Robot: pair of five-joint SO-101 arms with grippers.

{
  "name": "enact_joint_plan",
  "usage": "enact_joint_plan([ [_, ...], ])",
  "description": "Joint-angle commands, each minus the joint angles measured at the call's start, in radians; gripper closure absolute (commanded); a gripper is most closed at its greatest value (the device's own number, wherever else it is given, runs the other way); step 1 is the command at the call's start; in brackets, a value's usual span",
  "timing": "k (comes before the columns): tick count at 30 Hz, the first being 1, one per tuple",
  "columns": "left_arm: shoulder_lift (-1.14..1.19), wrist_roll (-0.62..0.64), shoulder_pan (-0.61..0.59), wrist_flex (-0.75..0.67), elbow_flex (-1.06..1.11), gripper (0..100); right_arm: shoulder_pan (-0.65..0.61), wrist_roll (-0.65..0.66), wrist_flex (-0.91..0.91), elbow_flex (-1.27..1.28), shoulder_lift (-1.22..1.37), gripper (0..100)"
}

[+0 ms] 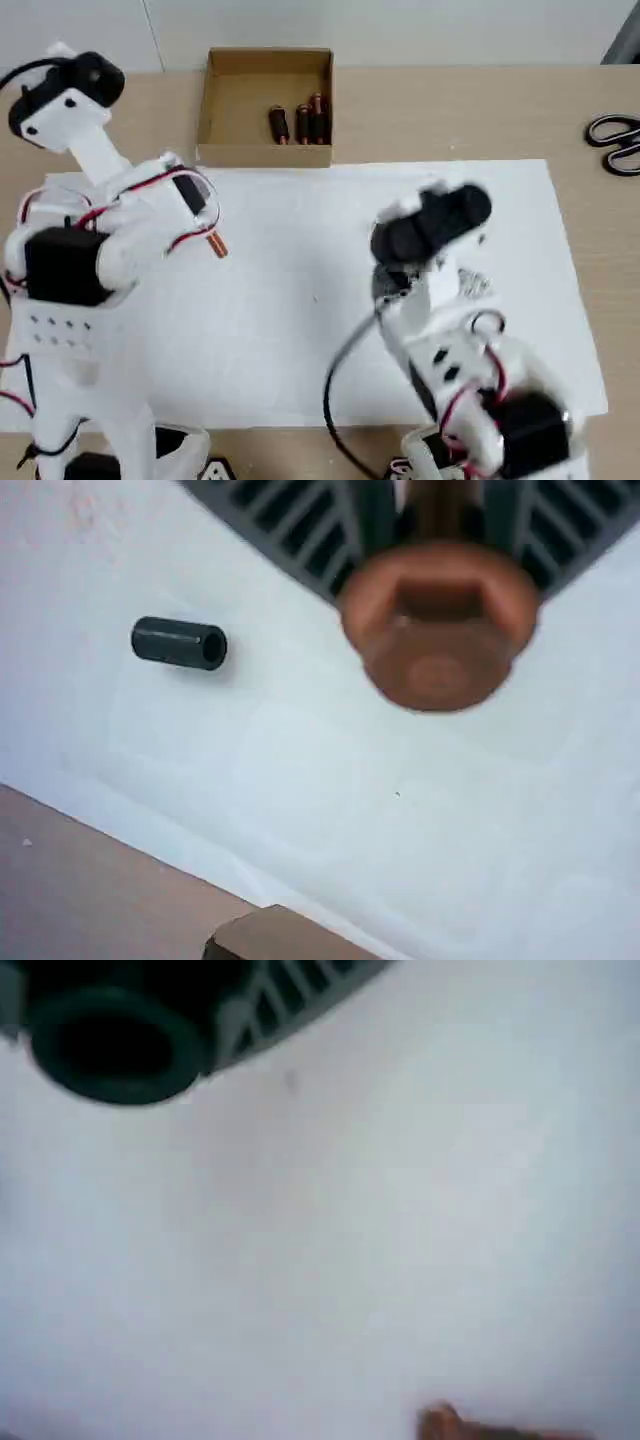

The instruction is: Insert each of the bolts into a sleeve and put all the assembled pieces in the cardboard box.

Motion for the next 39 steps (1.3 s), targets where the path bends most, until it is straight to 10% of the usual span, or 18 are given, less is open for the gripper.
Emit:
enact_joint_plan([
  [1,-0.092,0.018,0.009,-0.075,0.061,99,-0.088,-0.037,-0.168,0.186,-0.194,99.5],
  [22,-0.618,-0.051,0.259,-0.578,0.71,99,-0.286,-0.13,-0.278,0.4,-0.298,99.5],
  [39,-0.655,-0.048,0.443,-0.663,0.805,99,-0.289,-0.13,-0.286,0.47,-0.302,99.5],
])
